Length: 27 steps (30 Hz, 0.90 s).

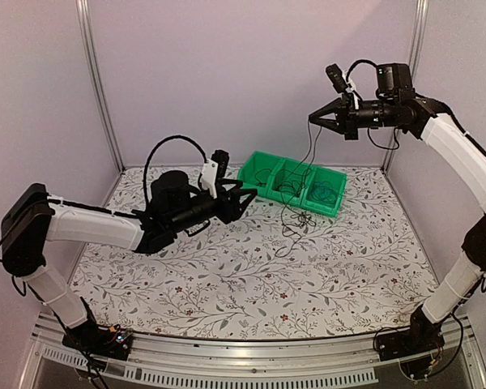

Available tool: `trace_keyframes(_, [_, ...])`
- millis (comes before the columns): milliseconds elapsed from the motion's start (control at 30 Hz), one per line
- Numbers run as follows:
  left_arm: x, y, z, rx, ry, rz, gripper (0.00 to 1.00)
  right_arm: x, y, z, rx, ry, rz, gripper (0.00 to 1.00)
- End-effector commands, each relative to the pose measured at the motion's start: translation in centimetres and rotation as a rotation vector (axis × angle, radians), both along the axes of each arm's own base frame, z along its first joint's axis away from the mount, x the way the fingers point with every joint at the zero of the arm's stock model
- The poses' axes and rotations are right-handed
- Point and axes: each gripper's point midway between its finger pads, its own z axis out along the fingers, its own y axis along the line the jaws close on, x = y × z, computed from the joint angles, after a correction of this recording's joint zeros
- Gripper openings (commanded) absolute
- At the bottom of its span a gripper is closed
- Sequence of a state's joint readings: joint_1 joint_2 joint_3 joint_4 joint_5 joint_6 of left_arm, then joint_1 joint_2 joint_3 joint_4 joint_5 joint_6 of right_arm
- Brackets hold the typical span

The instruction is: Untangle the cables

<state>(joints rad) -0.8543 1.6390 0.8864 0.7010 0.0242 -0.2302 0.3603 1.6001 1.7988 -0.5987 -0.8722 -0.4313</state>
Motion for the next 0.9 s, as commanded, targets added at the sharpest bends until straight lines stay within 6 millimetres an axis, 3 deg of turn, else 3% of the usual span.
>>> trace_keyframes(0, [-5.0, -1.1, 6.1, -0.111, -0.208, -0.196, 0.54, 1.6, 2.3, -2.9, -0.069, 0.006, -0.003, 0.0])
trace_keyframes(167, [-5.0, -2.4, 7.6, -0.117, -0.241, -0.233, 0.55, 1.5, 5.1, -5.5, -0.122, 0.025, 0.02, 0.0])
trace_keyframes(367, [-2.6, -5.2, 6.1, -0.039, -0.202, -0.228, 0.57, 0.5, 7.6, -6.7, -0.147, 0.048, 0.069, 0.0])
trace_keyframes(633, [-1.0, -7.1, 4.8, -0.023, -0.146, -0.236, 0.55, -0.6, 8.5, -7.1, -0.157, 0.047, 0.107, 0.0])
trace_keyframes(867, [0.0, -6.8, 4.1, -0.06, -0.099, -0.24, 0.45, -1.7, 8.6, -7.0, -0.16, 0.038, 0.152, 0.0])
